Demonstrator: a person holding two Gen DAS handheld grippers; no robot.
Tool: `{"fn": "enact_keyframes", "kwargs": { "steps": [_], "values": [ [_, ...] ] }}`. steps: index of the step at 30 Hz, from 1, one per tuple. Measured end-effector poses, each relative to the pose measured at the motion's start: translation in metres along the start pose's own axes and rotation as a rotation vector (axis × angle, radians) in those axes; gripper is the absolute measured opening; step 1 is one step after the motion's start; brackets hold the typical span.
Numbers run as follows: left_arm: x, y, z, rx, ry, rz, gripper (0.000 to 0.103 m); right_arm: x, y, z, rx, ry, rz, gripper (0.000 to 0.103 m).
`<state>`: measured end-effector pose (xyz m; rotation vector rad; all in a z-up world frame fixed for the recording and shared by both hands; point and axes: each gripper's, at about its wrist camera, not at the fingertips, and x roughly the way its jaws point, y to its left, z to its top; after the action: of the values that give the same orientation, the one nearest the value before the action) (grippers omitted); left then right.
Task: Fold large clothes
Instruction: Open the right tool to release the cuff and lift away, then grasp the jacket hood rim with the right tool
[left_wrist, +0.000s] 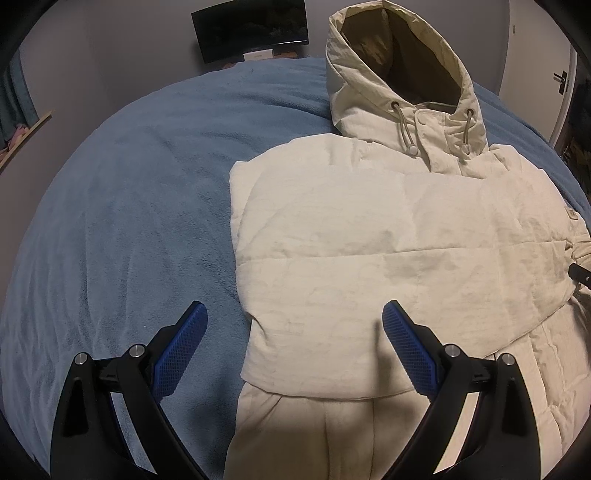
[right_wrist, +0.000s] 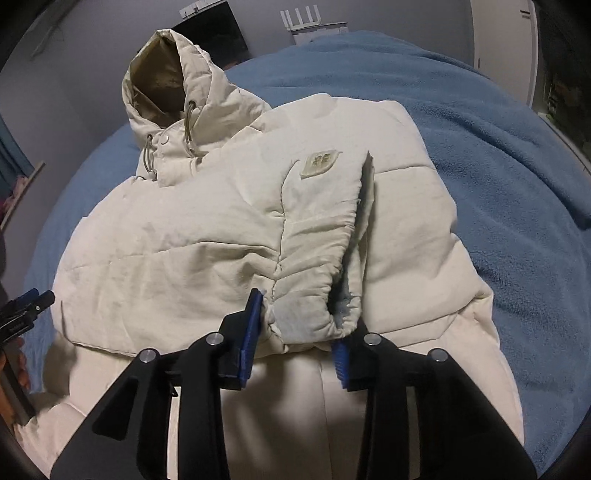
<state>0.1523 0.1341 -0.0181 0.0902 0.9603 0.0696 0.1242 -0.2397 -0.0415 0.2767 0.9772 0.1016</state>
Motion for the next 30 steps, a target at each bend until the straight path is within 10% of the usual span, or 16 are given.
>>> {"fn": "enact_keyframes", "kwargs": {
  "steps": [3,11,30],
  "values": [
    [-0.004,-0.002,0.001,0.005,-0.015,-0.001,0.092,-0.010,0.002,0.005,-0.013,-0.022,-0.047,0.060],
    [-0.040,-0.013,0.028,-0.030,-0.114,-0.103,0.096,-0.050,0.015,0.049,-0.155,-0.180,-0.174,0.072],
    [0.083,-0.043,0.042,-0.014,0.188,-0.121,0.098,0.026,0.052,0.078,-0.298,-0.091,-0.117,0.077]
  ]
}}
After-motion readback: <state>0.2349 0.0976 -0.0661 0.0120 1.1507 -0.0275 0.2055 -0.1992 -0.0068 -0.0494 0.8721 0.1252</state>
